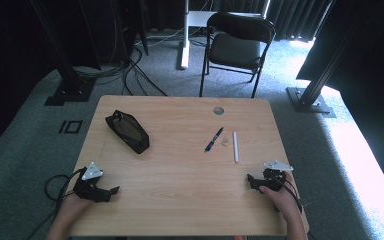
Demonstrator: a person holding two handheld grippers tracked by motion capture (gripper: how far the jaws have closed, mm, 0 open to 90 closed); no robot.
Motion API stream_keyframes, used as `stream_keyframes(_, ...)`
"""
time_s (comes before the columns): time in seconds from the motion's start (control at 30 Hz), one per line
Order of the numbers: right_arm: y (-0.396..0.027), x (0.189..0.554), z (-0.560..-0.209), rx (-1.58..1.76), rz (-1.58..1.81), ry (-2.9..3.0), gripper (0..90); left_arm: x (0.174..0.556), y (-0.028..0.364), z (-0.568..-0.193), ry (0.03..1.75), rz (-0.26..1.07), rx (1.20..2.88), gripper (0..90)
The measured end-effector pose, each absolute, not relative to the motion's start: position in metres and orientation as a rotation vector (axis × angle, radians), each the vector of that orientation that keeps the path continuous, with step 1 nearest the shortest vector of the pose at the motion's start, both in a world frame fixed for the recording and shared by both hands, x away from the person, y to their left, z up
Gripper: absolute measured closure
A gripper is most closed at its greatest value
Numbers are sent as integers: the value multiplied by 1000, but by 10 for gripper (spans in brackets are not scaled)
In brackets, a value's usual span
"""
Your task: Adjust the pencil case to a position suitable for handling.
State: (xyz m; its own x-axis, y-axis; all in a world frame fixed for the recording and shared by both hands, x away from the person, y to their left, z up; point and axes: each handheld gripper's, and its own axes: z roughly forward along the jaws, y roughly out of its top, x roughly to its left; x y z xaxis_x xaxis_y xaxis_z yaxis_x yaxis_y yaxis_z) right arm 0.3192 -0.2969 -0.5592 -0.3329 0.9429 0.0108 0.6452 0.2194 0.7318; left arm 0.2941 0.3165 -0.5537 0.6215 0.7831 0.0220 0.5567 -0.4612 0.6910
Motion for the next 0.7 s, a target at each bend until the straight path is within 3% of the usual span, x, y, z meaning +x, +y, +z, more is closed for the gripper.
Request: stream_keyframes(0.7, -279, 319, -551, 1447, 955, 2068, 114, 294, 317, -554, 1044, 447, 2189, 21)
